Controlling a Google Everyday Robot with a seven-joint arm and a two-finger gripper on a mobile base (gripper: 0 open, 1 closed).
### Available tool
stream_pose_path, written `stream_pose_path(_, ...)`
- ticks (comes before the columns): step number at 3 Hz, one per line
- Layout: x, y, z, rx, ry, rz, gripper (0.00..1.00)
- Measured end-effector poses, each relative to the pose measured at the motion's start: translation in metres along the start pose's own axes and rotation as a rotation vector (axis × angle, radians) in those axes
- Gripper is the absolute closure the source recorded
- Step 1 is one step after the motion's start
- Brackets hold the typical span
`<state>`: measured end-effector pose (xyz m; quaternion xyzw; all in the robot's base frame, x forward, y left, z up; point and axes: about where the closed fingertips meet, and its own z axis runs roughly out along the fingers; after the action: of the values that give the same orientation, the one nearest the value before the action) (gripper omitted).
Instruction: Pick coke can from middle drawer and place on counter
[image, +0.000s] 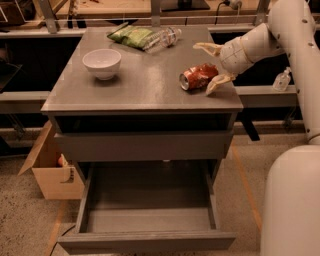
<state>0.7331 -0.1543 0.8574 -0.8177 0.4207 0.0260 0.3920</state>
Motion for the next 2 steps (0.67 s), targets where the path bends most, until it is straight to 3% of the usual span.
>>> stream_pose_path(2, -0.0006, -0.0009, -0.0011, 0.000, 0.000, 0.000, 0.00)
